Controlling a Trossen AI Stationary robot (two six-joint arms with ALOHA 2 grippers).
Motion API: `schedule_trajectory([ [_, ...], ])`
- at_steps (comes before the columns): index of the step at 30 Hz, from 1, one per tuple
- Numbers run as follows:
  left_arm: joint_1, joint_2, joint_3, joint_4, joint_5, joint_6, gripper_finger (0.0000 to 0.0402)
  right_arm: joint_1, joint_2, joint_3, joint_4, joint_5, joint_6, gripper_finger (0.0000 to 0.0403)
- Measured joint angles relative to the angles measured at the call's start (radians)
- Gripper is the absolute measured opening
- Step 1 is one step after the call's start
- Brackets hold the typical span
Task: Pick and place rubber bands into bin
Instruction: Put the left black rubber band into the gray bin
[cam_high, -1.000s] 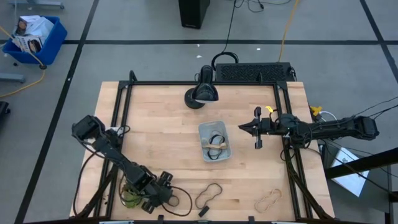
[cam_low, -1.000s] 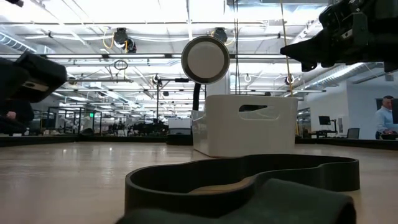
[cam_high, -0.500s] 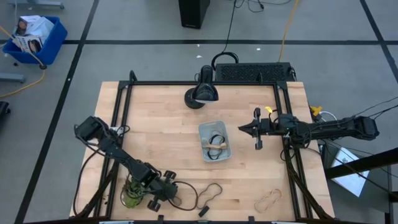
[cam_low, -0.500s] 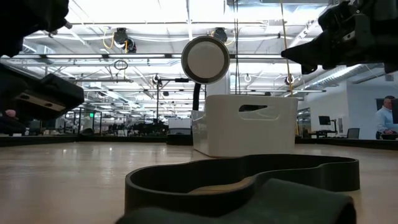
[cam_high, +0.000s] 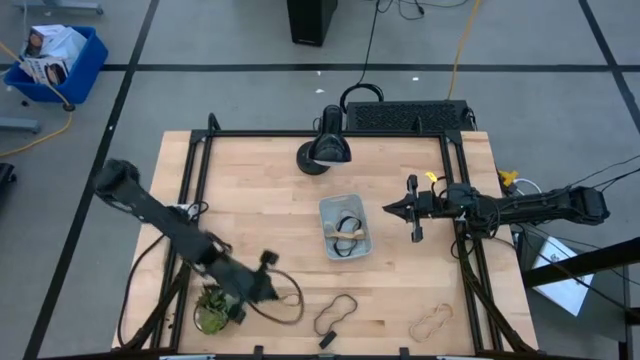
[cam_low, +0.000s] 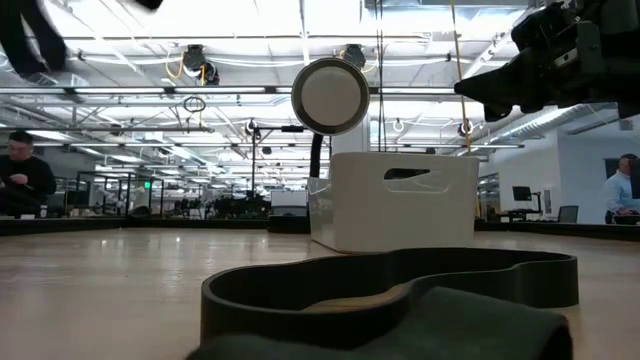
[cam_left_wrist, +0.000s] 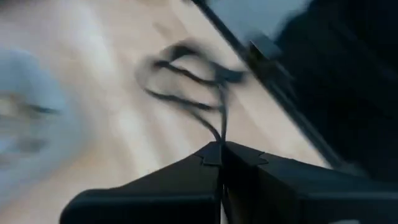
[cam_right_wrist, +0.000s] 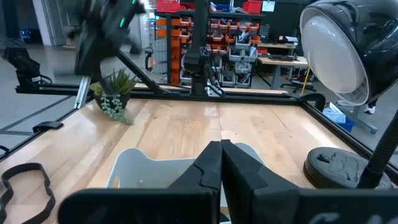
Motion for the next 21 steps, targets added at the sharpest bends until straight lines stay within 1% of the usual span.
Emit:
schedule_trajectory([
  [2, 0.004, -0.076, 0.000, -0.043, -0.086, 0.040, 0.0005, 0.000, 0.000, 0.000, 0.000, 0.000, 0.000, 0.0001],
  [5, 0.004, -0.177, -0.001, -0.092, -0.183, 0.093, 0.0005, 0.000, 0.000, 0.000, 0.000, 0.000, 0.000, 0.0001],
  [8, 0.003, -0.266, -0.002, -0.126, -0.257, 0.123, 0.0005, 0.000, 0.000, 0.000, 0.000, 0.000, 0.000, 0.0001],
  [10, 0.005, -0.316, -0.024, -0.126, -0.294, 0.146, 0.0005, 0.000, 0.000, 0.000, 0.000, 0.000, 0.000, 0.0001],
  [13, 0.006, -0.394, -0.082, -0.092, -0.320, 0.181, 0.0005, 0.000, 0.000, 0.000, -0.001, 0.000, 0.000, 0.0001],
  [17, 0.037, -0.502, -0.215, -0.017, -0.325, 0.183, 0.0005, 0.000, 0.000, 0.000, -0.004, 0.000, 0.000, 0.0001],
  [21, 0.081, -0.621, -0.354, 0.071, -0.276, 0.169, 0.0005, 0.000, 0.000, 0.000, -0.009, 0.000, 0.000, 0.0001],
])
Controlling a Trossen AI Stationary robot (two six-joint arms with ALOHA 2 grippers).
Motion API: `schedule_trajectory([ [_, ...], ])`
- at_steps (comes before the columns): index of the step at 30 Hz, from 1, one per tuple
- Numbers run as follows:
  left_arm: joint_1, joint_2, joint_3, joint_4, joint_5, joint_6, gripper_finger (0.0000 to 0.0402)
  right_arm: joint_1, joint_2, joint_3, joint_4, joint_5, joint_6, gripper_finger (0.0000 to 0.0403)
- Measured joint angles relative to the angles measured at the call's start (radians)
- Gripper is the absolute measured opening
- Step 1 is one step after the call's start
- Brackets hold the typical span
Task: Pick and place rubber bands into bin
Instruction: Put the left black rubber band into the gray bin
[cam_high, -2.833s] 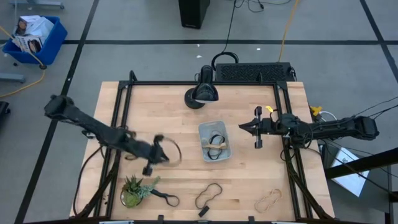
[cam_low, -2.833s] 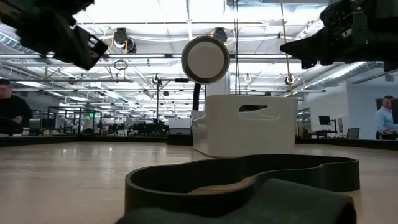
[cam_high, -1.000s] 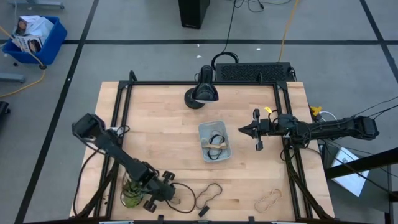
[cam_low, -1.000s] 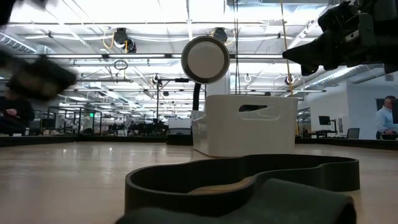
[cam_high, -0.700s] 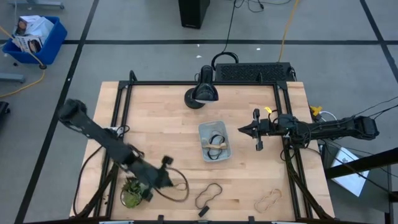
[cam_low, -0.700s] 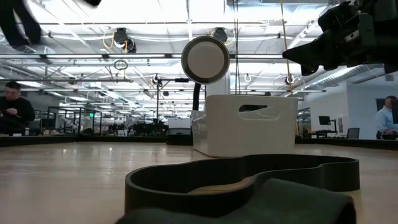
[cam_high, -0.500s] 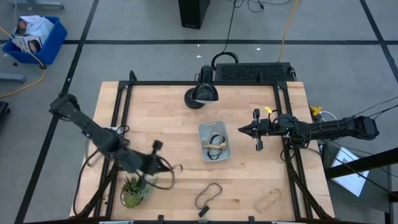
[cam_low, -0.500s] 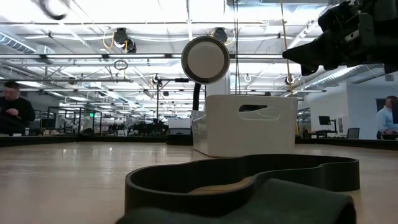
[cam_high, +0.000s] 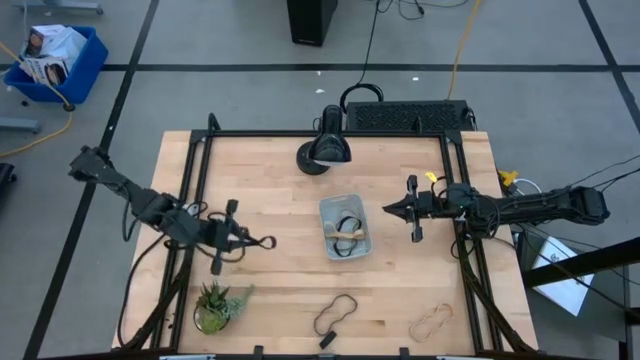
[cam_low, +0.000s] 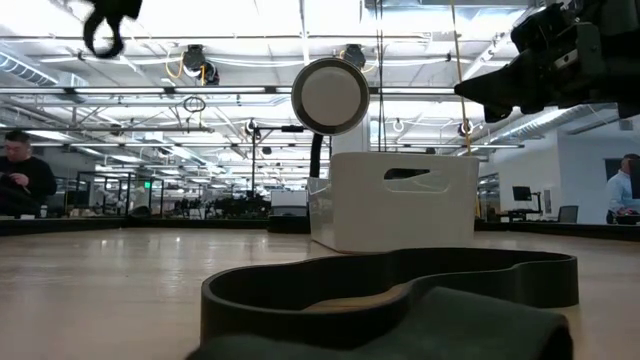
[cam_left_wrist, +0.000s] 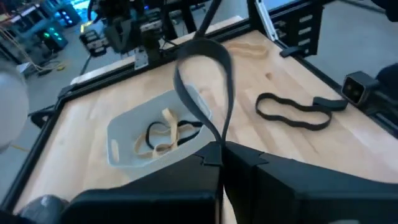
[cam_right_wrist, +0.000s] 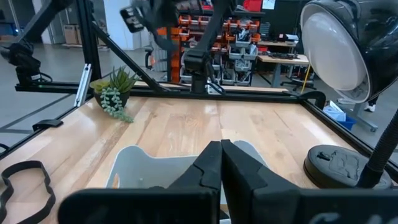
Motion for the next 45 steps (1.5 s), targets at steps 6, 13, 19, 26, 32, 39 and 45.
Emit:
schedule_trajectory([
  [6, 0.066, -0.193, -0.166, 0.090, 0.014, 0.015, 0.0005, 0.000, 0.001, 0.000, 0.000, 0.000, 0.000, 0.0001],
  [13, 0.143, -0.436, -0.332, 0.115, 0.059, 0.015, 0.0005, 0.000, 0.002, 0.000, 0.000, 0.000, -0.003, 0.0001],
  [19, 0.200, -0.586, -0.425, 0.169, 0.102, 0.021, 0.0005, 0.000, 0.002, 0.000, 0.001, 0.001, -0.006, 0.0000],
  [26, 0.283, -0.606, -0.494, 0.300, 0.074, -0.005, 0.0005, 0.000, 0.002, 0.000, 0.005, 0.002, -0.010, 0.0000],
  [32, 0.368, -0.438, -0.497, 0.539, 0.085, -0.067, 0.0005, 0.000, 0.003, 0.000, 0.009, 0.003, -0.010, 0.0000],
  [39, 0.413, -0.065, -0.398, 0.792, 0.118, -0.056, 0.0005, 0.000, 0.003, 0.000, 0.016, 0.003, -0.010, 0.0000],
  [45, 0.451, 0.281, -0.171, 0.793, 0.196, 0.013, 0.0005, 0.000, 0.003, 0.000, 0.016, 0.003, -0.010, 0.0000],
])
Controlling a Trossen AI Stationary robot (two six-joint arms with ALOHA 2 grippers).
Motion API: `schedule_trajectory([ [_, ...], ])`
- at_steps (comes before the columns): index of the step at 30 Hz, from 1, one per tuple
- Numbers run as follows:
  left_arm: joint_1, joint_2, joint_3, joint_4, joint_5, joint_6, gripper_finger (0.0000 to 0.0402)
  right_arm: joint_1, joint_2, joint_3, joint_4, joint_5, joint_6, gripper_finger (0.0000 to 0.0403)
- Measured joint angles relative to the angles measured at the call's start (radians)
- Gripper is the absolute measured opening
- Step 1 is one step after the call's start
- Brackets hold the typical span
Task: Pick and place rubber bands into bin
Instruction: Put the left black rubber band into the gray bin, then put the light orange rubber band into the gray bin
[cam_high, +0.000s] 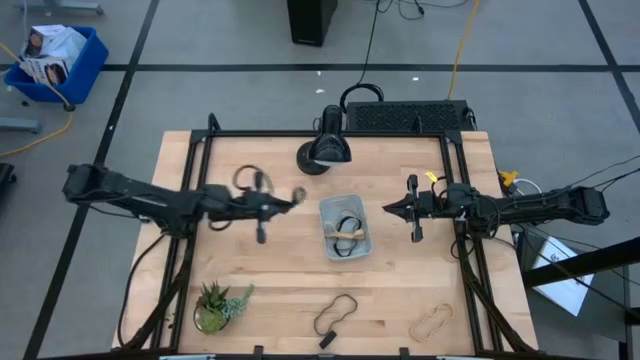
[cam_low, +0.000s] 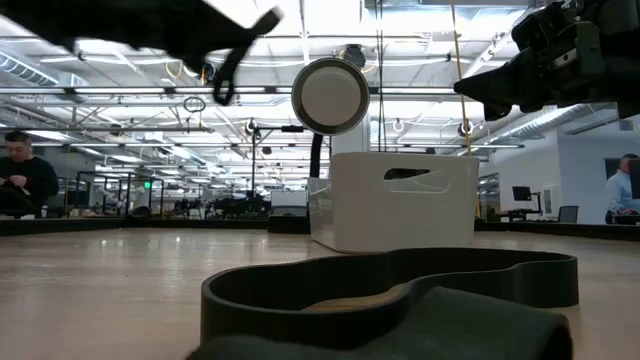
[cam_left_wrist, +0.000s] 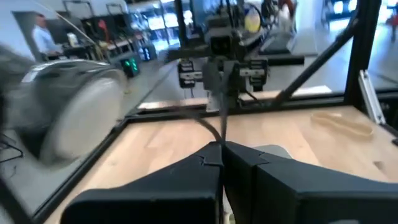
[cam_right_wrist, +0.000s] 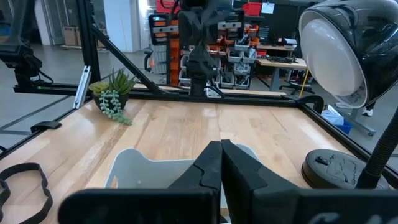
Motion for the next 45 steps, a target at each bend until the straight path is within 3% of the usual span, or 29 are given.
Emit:
schedule_trajectory([
  [12, 0.102, 0.550, 0.412, -0.034, 0.253, 0.012, 0.0005, 0.000, 0.000, 0.000, -0.008, 0.000, 0.000, 0.0000],
  [20, 0.134, 0.781, 0.563, -0.142, 0.278, 0.009, 0.0016, 0.000, 0.000, 0.000, -0.010, 0.000, 0.000, 0.0000],
  [24, 0.134, 0.830, 0.611, -0.175, 0.287, 0.019, 0.0013, 0.000, 0.000, 0.000, -0.012, 0.000, 0.000, 0.0000],
  [28, 0.134, 0.839, 0.634, -0.209, 0.374, 0.011, 0.0019, 0.000, 0.000, 0.000, -0.017, 0.000, 0.000, 0.0000],
  [33, 0.134, 0.839, 0.634, -0.216, 0.448, 0.008, 0.0088, 0.000, 0.000, 0.000, -0.022, 0.000, 0.000, 0.0000],
  [40, 0.133, 0.839, 0.634, -0.245, 0.393, 0.008, 0.0205, 0.000, 0.000, 0.000, -0.023, 0.000, 0.003, 0.0000],
  [45, 0.128, 0.766, 0.632, -0.306, 0.374, 0.074, 0.0244, 0.000, 0.000, 0.000, -0.024, -0.002, 0.003, 0.0000],
])
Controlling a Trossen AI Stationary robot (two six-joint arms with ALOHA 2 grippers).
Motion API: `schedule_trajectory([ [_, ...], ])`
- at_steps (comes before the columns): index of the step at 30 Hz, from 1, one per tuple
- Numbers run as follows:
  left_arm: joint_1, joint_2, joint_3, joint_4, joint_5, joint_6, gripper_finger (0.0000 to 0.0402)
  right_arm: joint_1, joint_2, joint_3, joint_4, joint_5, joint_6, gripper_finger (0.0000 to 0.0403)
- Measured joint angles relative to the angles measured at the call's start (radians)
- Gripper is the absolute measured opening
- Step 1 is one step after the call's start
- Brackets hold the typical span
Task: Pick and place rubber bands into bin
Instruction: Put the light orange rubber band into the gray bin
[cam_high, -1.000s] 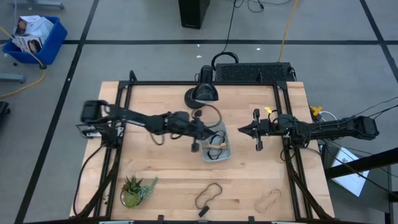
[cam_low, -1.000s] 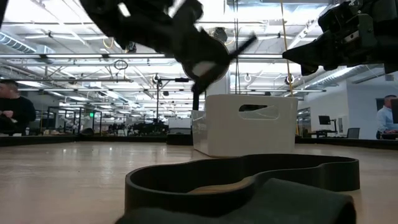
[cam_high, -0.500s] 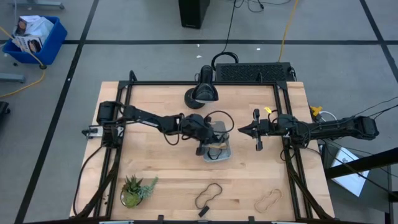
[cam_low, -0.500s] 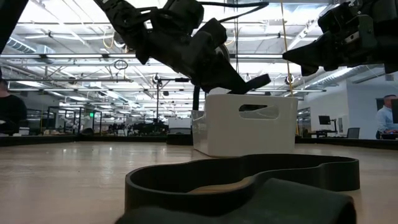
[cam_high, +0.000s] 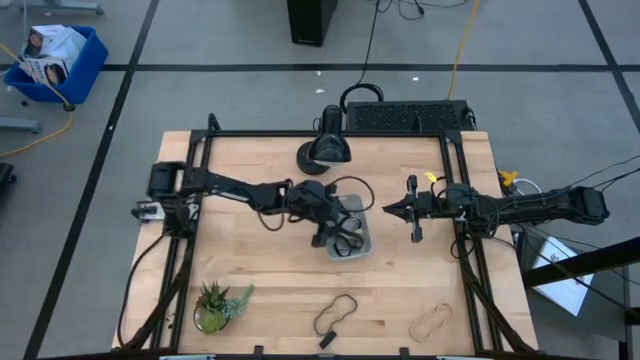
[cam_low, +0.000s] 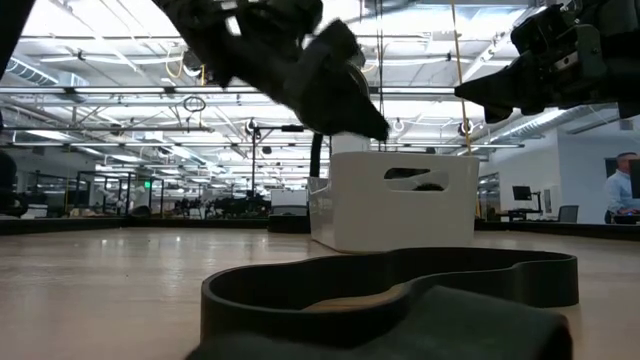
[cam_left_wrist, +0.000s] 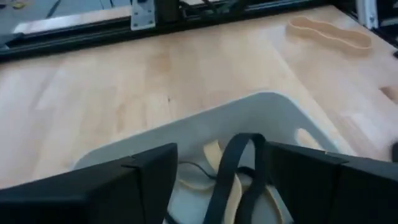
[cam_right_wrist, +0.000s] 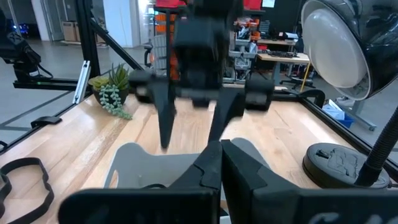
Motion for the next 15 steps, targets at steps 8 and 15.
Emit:
schedule_trajectory([
  [8, -0.039, -0.320, 0.002, -0.469, -0.031, 0.110, 0.0116, 0.002, 0.001, 0.000, -0.022, 0.000, 0.008, 0.0000],
  [15, -0.042, -0.537, -0.058, -0.847, -0.118, 0.110, 0.0014, 0.002, 0.001, 0.000, -0.029, 0.001, 0.008, 0.0000],
])
